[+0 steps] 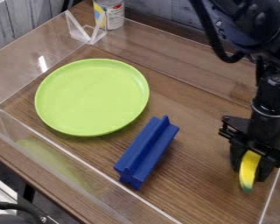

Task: Remove the banana from inside the green plate and put it on the table

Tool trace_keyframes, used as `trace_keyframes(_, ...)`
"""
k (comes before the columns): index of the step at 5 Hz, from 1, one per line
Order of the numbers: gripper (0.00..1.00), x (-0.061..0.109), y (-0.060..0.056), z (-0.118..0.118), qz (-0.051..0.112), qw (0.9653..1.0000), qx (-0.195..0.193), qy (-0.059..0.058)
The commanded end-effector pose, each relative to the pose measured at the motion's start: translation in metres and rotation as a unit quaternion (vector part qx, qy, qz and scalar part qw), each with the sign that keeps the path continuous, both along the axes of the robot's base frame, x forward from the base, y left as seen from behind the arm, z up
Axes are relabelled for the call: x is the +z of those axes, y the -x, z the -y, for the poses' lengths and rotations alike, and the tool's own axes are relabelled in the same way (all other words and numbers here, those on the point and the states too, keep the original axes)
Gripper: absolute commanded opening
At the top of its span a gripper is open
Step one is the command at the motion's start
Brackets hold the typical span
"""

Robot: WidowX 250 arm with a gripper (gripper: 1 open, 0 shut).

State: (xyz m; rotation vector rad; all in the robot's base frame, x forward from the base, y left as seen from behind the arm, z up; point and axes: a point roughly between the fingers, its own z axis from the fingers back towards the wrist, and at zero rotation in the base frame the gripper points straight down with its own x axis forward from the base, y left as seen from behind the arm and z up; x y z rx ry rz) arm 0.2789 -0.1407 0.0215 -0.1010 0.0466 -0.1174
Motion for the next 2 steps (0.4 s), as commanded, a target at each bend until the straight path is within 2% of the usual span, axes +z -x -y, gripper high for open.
trace_keyframes(1, 0.0, 0.02, -0.0082, -0.0102, 0.029, 0.9995, 0.004, 0.01)
trace_keyframes(2, 0.0, 0.0231, -0.0102, -0.0199, 0.032, 0.9994, 0.01, 0.01)
